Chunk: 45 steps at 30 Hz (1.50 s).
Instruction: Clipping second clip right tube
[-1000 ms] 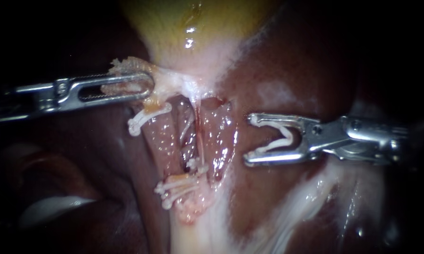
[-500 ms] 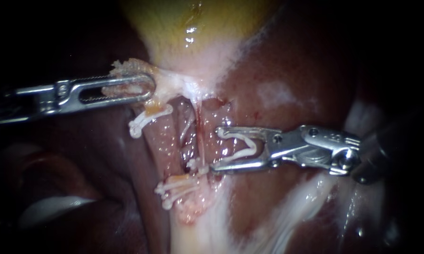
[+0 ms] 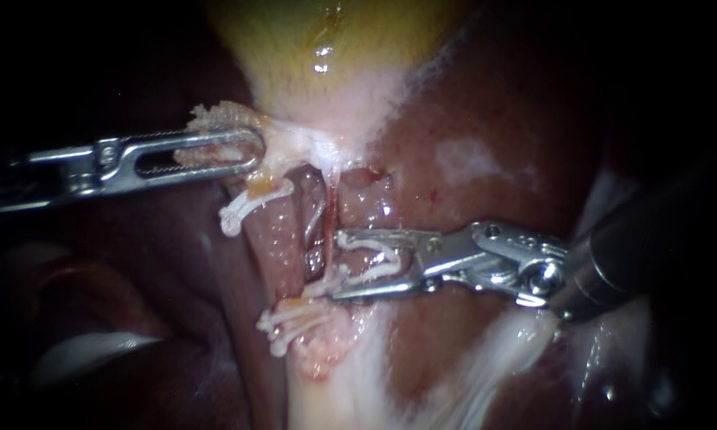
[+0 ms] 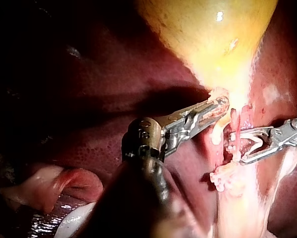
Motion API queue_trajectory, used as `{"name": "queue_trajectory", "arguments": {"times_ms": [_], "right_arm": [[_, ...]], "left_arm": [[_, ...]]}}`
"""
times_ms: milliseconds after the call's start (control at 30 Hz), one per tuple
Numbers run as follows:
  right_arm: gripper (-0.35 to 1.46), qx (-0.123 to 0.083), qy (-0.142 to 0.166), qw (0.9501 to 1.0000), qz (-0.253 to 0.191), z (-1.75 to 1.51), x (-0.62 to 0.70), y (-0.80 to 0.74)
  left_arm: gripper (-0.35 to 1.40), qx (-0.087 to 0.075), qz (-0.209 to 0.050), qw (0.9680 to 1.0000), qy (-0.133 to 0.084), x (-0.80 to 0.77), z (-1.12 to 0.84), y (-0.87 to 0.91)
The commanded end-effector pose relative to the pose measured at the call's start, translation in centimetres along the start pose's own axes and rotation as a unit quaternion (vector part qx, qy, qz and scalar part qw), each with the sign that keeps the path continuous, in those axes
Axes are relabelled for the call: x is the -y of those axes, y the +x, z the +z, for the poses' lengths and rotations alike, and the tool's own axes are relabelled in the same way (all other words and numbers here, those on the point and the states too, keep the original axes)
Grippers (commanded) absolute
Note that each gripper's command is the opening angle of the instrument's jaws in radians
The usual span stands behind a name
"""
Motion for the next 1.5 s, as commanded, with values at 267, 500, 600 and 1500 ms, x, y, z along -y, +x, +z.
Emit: {"name": "queue_trajectory", "arguments": {"times_ms": [267, 500, 600, 1500], "right_arm": [[0.49, -0.025, 0.021, 0.9991, 0.027, 0.07, -0.01, 0.02], [0.48, -0.052, 0.042, 0.9964, 0.053, 0.11, -0.02, 0.04], [0.48, -0.060, 0.050, 0.9949, 0.063, 0.12, -0.02, 0.04], [0.48, -0.062, 0.085, 0.9908, 0.085, 0.18, 0.13, 0.05]], "left_arm": [[-0.10, 0.000, 0.000, 1.0000, 0.000, 0.00, 0.00, 0.00], [-0.10, 0.000, 0.000, 1.0000, 0.000, 0.01, 0.00, 0.00], [-0.10, 0.000, 0.000, 1.0000, 0.000, 0.01, 0.01, 0.00], [-0.10, 0.000, 0.000, 1.0000, -0.001, 0.01, 0.00, 0.01]]}}
